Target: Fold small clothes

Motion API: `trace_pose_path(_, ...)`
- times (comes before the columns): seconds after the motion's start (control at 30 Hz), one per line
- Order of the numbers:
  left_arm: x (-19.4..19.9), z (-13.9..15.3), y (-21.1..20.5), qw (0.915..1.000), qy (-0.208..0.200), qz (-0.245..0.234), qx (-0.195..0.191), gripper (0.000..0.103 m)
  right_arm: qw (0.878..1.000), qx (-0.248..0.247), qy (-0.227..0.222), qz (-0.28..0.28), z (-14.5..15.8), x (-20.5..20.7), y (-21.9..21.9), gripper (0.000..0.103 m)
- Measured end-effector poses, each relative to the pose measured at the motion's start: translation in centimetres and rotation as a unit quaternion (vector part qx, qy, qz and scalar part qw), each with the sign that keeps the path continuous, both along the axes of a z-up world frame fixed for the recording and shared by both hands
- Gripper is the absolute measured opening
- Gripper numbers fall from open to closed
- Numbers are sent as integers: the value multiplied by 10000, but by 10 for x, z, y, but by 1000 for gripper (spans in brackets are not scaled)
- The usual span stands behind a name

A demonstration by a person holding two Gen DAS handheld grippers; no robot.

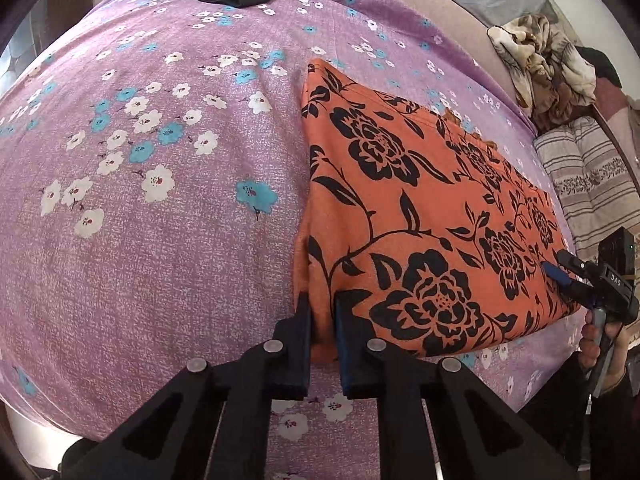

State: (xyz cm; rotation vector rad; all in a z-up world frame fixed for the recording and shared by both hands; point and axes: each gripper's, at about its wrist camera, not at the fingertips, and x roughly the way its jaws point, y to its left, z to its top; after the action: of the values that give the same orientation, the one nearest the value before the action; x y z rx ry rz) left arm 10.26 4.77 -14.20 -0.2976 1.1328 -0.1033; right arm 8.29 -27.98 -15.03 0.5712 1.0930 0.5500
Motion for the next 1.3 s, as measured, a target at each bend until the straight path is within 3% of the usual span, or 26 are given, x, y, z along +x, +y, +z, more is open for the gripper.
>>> trace_pose_path(0.07, 1, 2, 0, 9999, 30, -23, 106, 17, 9998, 178, 91, -71, -3, 1, -7, 62)
trace_pose_path(0.1, -2, 4, 2, 9999, 34, 92, 134, 29, 9994, 287, 166, -140, -4, 1, -11, 61)
trace_pose_path(0.13, -4, 6, 5, 9995, 31, 247, 187, 34, 9987, 377, 253, -246, -4, 1, -17, 61)
trace_pose_path(0.3, -14, 25, 5, 9967, -229, 454, 630, 36, 9934, 212, 452, -1035, 2, -9, -66, 61)
trace_pose_path(0.4, -17, 50, -7, 9943, -609, 396, 779, 37, 9836, 603, 627, -1579, 3, -19, -107, 62)
trace_pose_path(0.43, -17, 58, -12, 9938, -733, 349, 757, 39, 9817, 402, 579, -1767, 10, -26, -115, 62)
trace_pose_path(0.5, -14, 68, -29, 9927, -979, 253, 653, 52, 9797, 312, 408, -1937, 25, -40, -124, 67)
trace_pose_path(0.53, -11, 70, -38, 9921, -1061, 180, 640, 54, 9801, 424, 384, -1902, 28, -47, -123, 68)
trace_pose_path(0.67, 7, 63, -86, 9908, -1159, -78, 701, 54, 9794, 620, 399, -1881, 30, -74, -108, 68)
trace_pose_path(0.77, 15, 53, -110, 9922, -1115, -56, 547, 54, 9628, 1084, 785, -2345, 6, -96, -111, 68)
trace_pose_path(0.83, 19, 44, -122, 9932, -1020, -14, 560, 54, 9552, 1027, 900, -2625, -6, -103, -117, 68)
trace_pose_path(0.97, 25, 31, -135, 9948, -857, -2, 559, 54, 9354, 1300, 1022, -3124, -17, -94, -133, 68)
trace_pose_path(1.1, 25, 33, -149, 9940, -956, -118, 525, 55, 9225, 1433, 960, -3452, -18, -86, -141, 68)
trace_pose_path(1.2, 31, 28, -159, 9935, -971, -181, 570, 62, 9271, 1223, 818, -3448, -16, -82, -136, 64)
trace_pose_path(1.3, 39, 9, -172, 9936, -611, -322, 896, 62, 9298, 1071, 816, -3425, -16, -81, -132, 60)
